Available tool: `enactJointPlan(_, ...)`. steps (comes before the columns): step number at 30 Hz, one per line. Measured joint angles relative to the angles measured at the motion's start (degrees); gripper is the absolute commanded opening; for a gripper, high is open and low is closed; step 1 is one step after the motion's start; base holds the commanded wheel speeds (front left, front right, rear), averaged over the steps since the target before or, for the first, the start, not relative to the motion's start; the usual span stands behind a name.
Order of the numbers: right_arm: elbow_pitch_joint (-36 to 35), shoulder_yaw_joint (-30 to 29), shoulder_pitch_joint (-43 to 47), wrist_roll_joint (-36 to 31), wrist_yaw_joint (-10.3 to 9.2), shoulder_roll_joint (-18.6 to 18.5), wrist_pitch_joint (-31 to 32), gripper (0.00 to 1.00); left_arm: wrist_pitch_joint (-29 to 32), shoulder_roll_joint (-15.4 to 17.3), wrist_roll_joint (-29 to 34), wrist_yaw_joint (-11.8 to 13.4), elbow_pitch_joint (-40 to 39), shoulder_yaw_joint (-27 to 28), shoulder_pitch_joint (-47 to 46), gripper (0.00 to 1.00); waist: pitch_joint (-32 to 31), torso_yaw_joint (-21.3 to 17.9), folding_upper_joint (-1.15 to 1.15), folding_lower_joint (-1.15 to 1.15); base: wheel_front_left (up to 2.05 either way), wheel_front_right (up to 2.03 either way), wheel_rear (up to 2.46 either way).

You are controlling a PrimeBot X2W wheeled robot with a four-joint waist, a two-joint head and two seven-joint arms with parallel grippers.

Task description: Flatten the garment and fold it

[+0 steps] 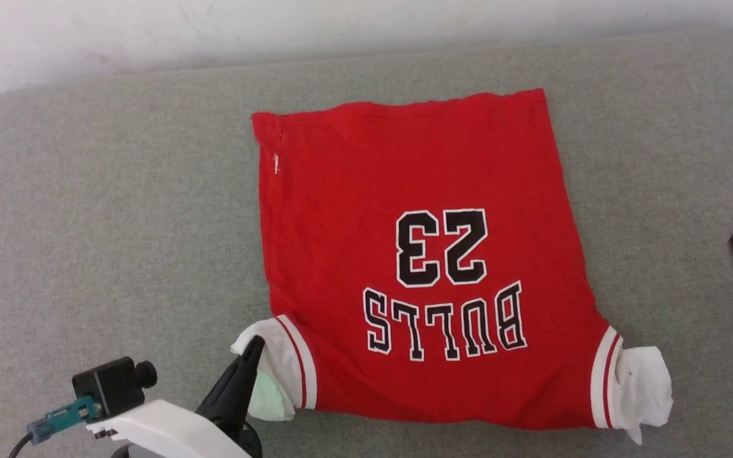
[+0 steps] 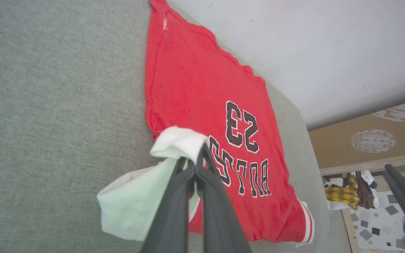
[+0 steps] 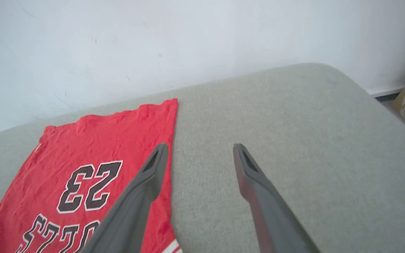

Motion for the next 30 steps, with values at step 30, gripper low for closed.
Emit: enactJointPlan(30, 37.13, 7.62, -52.38, -15.88, 0.00, -5.80, 12.88, 1.00, -0.55, -1.48, 1.96, -3.78, -0.43, -4.26, -12.53, 0.00, 21.92, 6.10, 0.00, 0.02, 0.00, 0.00, 0.00)
